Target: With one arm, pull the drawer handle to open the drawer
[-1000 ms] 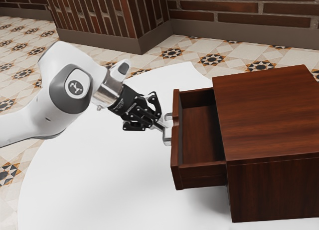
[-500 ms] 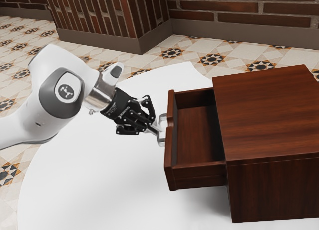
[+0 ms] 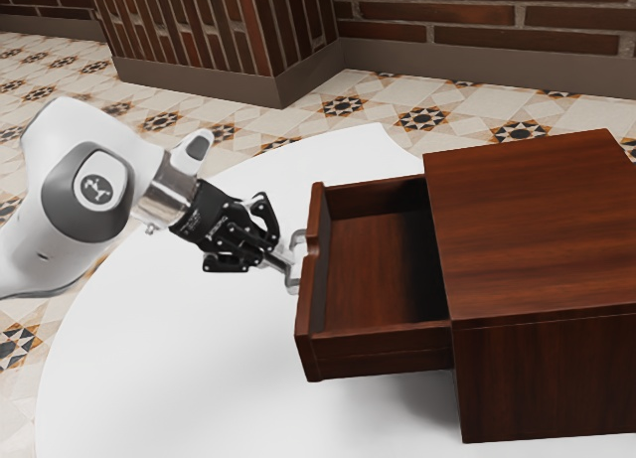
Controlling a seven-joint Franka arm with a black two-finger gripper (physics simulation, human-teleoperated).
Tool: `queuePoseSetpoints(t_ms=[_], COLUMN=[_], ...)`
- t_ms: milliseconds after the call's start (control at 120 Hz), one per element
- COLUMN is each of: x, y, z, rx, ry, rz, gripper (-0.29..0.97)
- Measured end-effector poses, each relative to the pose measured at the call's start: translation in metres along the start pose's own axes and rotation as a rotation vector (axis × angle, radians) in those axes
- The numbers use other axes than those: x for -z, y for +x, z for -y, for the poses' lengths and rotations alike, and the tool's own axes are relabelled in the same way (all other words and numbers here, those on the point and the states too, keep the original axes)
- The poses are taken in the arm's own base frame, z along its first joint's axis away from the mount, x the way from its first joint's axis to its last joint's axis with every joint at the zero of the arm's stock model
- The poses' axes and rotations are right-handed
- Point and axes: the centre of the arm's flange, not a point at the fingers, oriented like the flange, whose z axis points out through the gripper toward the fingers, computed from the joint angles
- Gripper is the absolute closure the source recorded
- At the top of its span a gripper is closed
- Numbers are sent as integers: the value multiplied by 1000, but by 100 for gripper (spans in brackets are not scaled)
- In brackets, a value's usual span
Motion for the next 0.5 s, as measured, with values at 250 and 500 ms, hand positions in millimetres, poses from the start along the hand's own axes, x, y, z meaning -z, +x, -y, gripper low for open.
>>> queuePoseSetpoints(t_ms=[250,500], x=[80,217], y=[17,-7], z=[21,18], rx=[-10,-97], ry=[-3,29], rz=[-103,-148], gripper=[29,9])
